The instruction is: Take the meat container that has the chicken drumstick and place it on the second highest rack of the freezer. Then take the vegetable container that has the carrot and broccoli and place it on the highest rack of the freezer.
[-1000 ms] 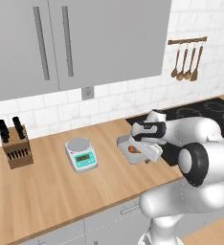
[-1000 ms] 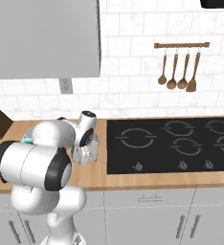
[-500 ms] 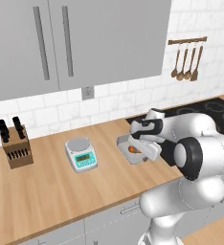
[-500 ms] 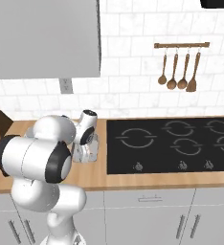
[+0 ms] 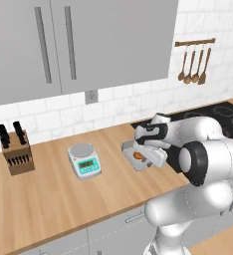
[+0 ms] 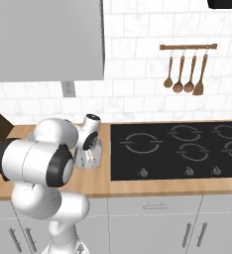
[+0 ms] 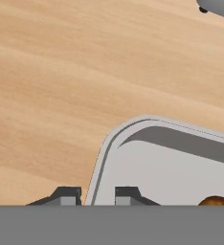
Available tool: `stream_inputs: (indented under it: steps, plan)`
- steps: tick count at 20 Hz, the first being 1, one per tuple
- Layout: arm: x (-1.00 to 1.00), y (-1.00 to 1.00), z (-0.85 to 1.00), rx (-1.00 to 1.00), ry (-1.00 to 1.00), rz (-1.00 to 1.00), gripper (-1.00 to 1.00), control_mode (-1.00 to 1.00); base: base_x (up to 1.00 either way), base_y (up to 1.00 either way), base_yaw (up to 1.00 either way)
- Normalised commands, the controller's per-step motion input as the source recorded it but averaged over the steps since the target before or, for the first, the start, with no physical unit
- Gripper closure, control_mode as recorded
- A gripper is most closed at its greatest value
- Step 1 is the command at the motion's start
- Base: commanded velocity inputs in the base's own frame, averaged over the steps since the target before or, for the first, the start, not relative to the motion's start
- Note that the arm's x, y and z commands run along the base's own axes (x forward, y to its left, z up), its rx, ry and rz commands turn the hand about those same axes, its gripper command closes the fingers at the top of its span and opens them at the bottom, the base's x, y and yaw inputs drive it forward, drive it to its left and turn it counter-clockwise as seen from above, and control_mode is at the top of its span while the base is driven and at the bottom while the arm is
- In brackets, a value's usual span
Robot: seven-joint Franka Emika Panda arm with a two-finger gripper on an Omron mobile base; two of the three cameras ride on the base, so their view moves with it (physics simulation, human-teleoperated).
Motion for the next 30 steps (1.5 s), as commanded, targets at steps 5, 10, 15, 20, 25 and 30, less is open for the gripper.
stream_inputs:
  steps: [5, 10, 15, 20, 25, 30]
  plan:
    - [0.00, 0.00, -0.09, 0.00, 0.00, 0.00, 1.00, -1.00, 0.00, 0.00, 0.00]
    - [-0.24, 0.00, 0.29, 0.00, -0.03, 0.00, 1.00, -1.00, 0.00, 0.00, 0.00]
    - [-0.40, 0.00, 0.64, -0.01, -0.16, 0.00, 1.00, -1.00, 0.00, 0.00, 0.00]
    - [-0.42, 0.01, 0.61, -0.03, -0.15, 0.00, 1.00, -1.00, 0.00, 0.00, 0.00]
    - [-0.59, 0.03, 0.61, -0.04, -0.13, -0.06, 1.00, -1.00, 0.00, 0.00, 0.00]
    - [-0.53, 0.02, 0.57, -0.06, -0.11, -0.23, 1.00, -1.00, 0.00, 0.00, 0.00]
